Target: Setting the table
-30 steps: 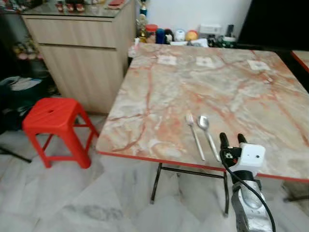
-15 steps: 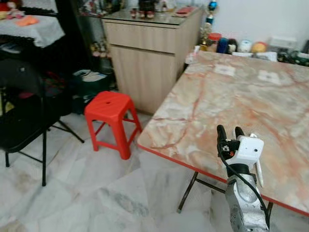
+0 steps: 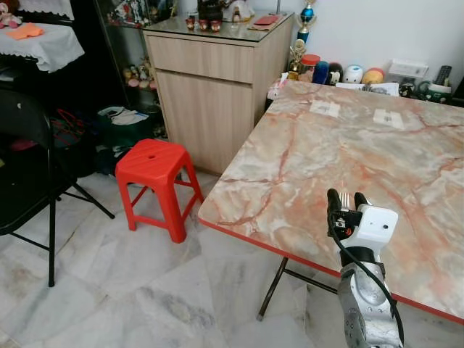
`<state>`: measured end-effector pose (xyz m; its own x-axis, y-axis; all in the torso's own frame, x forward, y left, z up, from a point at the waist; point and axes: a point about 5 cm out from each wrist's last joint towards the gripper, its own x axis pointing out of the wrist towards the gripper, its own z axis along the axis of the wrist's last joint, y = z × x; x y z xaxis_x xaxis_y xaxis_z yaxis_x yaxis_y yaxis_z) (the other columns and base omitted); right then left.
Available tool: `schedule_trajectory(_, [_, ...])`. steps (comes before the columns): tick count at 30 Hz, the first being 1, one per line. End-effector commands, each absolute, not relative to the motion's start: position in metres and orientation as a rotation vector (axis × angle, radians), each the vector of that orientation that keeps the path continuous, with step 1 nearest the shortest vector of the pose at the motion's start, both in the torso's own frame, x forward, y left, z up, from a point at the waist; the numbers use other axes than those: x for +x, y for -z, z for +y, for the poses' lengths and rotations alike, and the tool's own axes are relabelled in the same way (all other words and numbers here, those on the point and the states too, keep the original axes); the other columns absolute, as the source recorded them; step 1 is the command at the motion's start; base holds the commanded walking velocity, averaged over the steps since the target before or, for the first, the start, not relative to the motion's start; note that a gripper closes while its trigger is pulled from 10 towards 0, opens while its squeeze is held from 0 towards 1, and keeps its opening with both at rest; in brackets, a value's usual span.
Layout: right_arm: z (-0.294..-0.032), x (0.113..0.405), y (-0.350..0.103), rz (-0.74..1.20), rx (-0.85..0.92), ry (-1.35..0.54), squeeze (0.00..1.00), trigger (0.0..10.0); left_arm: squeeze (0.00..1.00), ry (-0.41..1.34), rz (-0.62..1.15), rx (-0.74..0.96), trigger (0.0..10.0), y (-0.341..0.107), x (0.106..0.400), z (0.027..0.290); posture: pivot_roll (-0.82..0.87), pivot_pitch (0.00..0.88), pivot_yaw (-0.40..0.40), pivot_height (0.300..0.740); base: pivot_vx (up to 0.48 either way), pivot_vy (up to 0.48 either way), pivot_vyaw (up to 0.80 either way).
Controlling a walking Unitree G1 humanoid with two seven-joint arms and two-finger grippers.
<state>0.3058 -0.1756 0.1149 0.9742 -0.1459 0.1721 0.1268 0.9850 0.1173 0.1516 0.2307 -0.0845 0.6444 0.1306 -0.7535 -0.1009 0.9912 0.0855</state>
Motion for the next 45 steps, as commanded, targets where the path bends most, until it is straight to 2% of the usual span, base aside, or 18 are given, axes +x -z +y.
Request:
schedule_trajectory(1, [-0.173, 0.308, -0.123, -0.202, 0.099, 0.126, 0.0, 10.0, 0.0, -0.14, 0.873, 0.027, 10.0, 0.087, 0.147, 0.23, 0.03, 0.057, -0.018, 0.74, 0.259, 0.0, 0.0])
schedule_trajectory(15, [-0.166, 0.307, -0.123, -0.199, 0.097, 0.108, 0.0, 10.0, 0.0, -0.136, 0.877, 0.017, 10.0, 0.088, 0.146, 0.226, 0.03, 0.069, -0.022, 0.74, 0.264, 0.0, 0.0])
schedule_trajectory(26, [-0.178, 0.297, -0.121, -0.19, 0.067, 0.184, 0.0, 10.0, 0.0, -0.131, 0.88, 0.019, 10.0, 0.089, 0.145, 0.225, 0.02, 0.083, -0.022, 0.74, 0.045, 0.0, 0.0])
schedule_trajectory(28, [-0.182, 0.291, -0.108, -0.097, 0.085, 0.218, 0.0, 10.0, 0.0, -0.124, 0.885, 0.019, 10.0, 0.089, 0.143, 0.225, 0.02, 0.089, -0.02, 0.74, 0.0, 0.0, 0.0])
schedule_trajectory(33, [-0.186, 0.291, -0.1, -0.02, 0.109, 0.246, 0.0, 10.0, 0.0, -0.12, 0.888, 0.02, 10.0, 0.09, 0.143, 0.224, 0.02, 0.094, -0.02, 0.74, 0.0, 0.0, 0.0])
schedule_trajectory(38, [-0.191, 0.286, -0.091, 0.1, 0.026, 0.267, 0.0, 10.0, 0.0, -0.119, 0.893, 0.023, 10.0, 0.09, 0.141, 0.224, 0.03, 0.096, -0.025, 0.74, 0.0, 0.0, 0.0])
schedule_trajectory(45, [-0.191, 0.269, -0.084, 0.209, 0.023, 0.248, 0.0, 10.0, 0.0, -0.115, 0.91, 0.03, 10.0, 0.091, 0.137, 0.226, 0.02, 0.103, -0.023, 0.74, 0.0, 0.0, 0.0])
